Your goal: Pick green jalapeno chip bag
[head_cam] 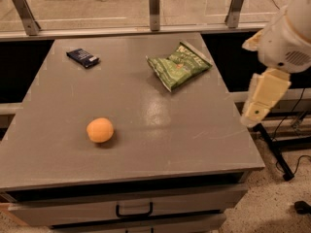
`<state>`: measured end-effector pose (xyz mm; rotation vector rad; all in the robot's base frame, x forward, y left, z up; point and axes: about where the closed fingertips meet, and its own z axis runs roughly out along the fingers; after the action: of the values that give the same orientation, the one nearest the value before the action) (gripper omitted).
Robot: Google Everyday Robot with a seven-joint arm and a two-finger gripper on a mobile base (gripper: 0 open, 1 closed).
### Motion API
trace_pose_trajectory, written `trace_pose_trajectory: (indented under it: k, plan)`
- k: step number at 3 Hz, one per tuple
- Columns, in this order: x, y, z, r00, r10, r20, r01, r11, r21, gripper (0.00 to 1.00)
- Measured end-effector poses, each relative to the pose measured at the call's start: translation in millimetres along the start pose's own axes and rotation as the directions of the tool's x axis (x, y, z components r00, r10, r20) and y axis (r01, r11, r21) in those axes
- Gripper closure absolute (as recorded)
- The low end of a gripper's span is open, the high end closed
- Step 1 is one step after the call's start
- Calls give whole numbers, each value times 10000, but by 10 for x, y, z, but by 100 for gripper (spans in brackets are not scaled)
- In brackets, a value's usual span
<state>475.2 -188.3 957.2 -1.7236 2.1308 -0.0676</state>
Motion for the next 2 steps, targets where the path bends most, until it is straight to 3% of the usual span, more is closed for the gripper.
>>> trace_pose_trajectory:
  k: [1, 2]
  plan:
    - [-283, -258, 396, 9957, -148, 918, 135, 9998, 149, 0]
    - [-523, -524, 789, 9811, 143, 1929, -190, 9996, 226, 0]
